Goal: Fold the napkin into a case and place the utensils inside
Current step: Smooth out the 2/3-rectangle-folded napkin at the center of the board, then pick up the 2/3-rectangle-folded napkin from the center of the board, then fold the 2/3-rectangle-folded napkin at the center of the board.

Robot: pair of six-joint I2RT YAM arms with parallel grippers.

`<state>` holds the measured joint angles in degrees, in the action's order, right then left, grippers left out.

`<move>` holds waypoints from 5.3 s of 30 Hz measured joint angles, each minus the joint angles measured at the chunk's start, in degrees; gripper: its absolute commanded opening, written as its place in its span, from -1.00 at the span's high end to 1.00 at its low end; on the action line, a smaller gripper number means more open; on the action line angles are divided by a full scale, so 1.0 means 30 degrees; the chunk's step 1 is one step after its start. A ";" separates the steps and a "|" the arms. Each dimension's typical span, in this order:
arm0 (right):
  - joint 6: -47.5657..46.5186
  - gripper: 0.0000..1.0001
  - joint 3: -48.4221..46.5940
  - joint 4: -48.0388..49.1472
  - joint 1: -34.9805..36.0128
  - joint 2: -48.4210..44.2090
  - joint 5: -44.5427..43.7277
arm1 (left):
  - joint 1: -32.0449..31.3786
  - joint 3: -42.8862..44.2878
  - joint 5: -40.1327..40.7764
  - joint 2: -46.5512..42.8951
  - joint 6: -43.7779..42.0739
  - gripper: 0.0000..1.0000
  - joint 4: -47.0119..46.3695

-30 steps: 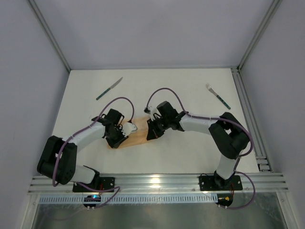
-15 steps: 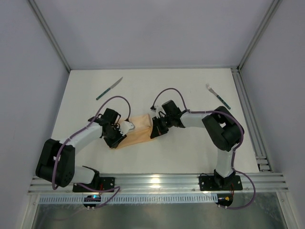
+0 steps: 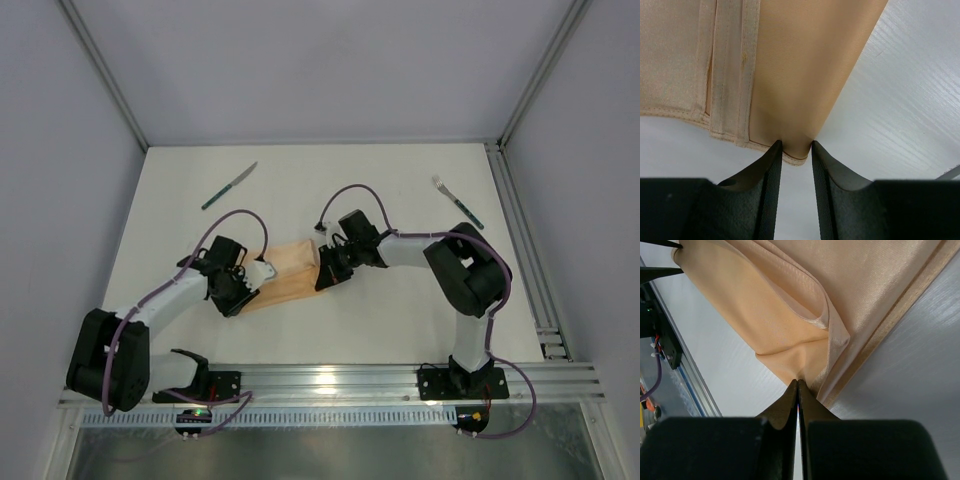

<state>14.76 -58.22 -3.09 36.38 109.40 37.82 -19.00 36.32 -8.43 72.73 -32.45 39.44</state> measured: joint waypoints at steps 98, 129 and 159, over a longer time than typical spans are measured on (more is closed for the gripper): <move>0.0707 0.75 -0.3927 -0.1902 0.0517 0.2368 -0.0583 | 0.0525 0.1530 -0.3985 -0.2331 -0.1464 1.00 -0.2470; 0.3045 0.75 -0.3599 -0.0138 -0.0080 0.2732 -0.0408 | -0.8065 -0.2098 -0.0838 -0.3388 -0.4291 1.00 -0.1217; 0.0466 -0.15 -1.1234 -0.4707 -0.1443 0.2936 -0.2368 | -0.8852 -0.2812 0.3577 -0.3330 -0.3759 1.00 -0.2346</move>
<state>16.16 -91.92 -17.21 32.05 118.21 30.72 -45.56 27.88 2.31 62.74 -43.72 32.40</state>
